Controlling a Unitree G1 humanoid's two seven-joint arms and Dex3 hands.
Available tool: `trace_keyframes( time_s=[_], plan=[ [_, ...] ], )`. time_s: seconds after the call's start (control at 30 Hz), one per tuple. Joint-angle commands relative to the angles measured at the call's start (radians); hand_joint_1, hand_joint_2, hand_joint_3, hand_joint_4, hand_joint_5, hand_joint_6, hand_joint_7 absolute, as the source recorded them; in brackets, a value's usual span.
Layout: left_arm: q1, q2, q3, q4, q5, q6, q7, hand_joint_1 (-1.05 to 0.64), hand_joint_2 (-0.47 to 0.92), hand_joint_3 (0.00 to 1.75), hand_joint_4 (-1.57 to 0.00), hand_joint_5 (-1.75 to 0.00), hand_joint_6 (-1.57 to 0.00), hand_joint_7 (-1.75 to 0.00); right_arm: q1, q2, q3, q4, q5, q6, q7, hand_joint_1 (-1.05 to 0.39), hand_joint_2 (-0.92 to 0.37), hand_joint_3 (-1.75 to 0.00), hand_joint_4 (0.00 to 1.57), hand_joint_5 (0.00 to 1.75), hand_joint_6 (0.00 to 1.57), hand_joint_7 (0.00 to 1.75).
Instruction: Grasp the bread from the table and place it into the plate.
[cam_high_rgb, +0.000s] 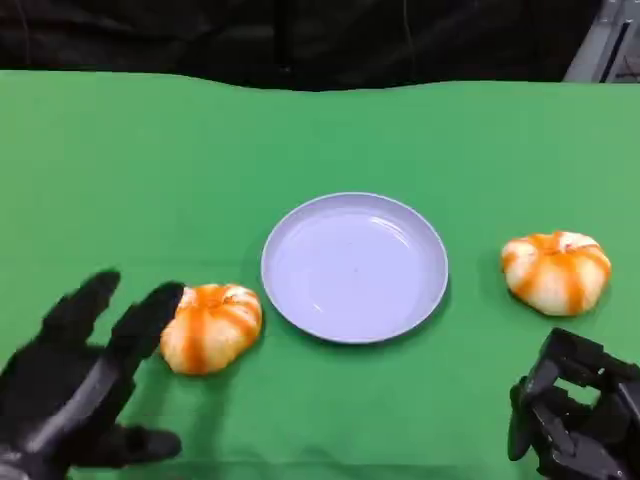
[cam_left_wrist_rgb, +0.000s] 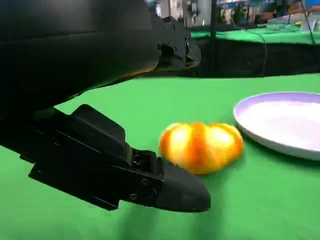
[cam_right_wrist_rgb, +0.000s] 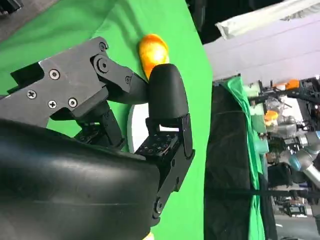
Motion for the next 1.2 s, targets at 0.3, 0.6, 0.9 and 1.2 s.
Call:
trace_keyframes(
  time_s=[0.3,0.6,0.9,1.2],
  plan=[
    [-0.328,0.013,-0.207,0.483,-0.014,0.098,0.033,-0.97,0.92,0.32,-0.08,-0.03,-0.25,-0.02,0.022,-0.009,0.002,-0.031,-0.008,-0.007,-0.015,-0.26,-0.59,-0.99,0.93,1.68,0.87,1.46],
    [-0.44,-0.015,-0.322,0.699,-0.053,0.091,0.139,-0.97,0.92,0.35,-0.08,-0.01,-0.27,-0.01,0.049,-0.003,0.018,-0.08,-0.015,0.023,-0.037,-0.2,-0.59,-1.08,0.92,1.71,0.83,1.51],
    [-0.453,0.011,-0.38,0.612,-0.054,0.154,0.09,-0.95,0.92,0.38,-0.07,-0.01,-0.26,-0.01,0.067,-0.005,0.031,-0.128,-0.021,0.061,-0.065,-0.18,-0.6,-1.11,0.91,1.74,0.8,1.56],
    [-0.433,0.037,-0.394,0.472,-0.048,0.219,0.03,-0.91,0.92,0.39,-0.12,-0.02,-0.29,-0.01,0.063,-0.003,0.028,-0.111,-0.004,0.046,-0.049,-0.17,-0.61,-1.1,0.9,1.75,0.78,1.58]
  ],
)
